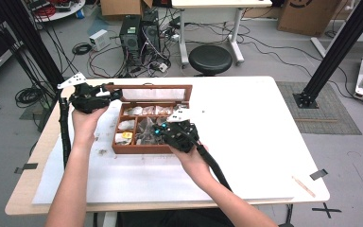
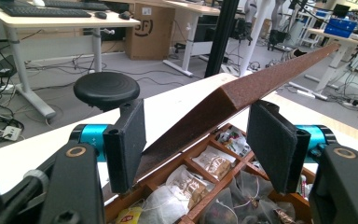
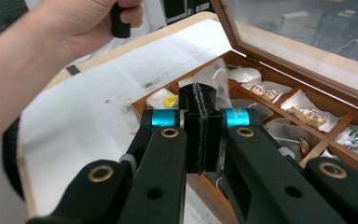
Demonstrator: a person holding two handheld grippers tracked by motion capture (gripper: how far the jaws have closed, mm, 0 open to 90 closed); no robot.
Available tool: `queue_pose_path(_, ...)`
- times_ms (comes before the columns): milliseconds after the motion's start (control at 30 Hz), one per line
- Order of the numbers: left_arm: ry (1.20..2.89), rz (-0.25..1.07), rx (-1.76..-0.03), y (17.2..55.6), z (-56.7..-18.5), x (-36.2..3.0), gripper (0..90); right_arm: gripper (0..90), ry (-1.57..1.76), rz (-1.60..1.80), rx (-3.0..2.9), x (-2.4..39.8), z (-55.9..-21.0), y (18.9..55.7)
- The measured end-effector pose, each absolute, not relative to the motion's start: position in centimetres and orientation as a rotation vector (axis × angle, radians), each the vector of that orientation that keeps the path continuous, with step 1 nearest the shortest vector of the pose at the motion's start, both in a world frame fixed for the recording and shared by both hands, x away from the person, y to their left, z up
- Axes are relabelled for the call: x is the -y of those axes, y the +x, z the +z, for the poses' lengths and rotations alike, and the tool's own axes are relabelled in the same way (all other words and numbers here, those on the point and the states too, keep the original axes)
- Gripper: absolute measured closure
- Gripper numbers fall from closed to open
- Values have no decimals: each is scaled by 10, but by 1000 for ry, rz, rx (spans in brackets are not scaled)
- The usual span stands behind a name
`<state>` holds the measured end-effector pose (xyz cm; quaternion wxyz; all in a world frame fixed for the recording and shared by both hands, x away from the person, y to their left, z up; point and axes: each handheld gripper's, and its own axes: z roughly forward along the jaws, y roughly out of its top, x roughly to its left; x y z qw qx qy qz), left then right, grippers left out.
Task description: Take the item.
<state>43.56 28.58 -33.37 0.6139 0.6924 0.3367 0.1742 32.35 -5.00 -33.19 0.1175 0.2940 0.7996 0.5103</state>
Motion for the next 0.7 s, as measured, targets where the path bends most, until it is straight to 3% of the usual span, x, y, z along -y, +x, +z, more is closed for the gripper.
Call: queue_pose_path(700, 1593, 401, -778, 436, -334, -286, 379, 900, 821, 1537, -2317, 134, -302, 313)
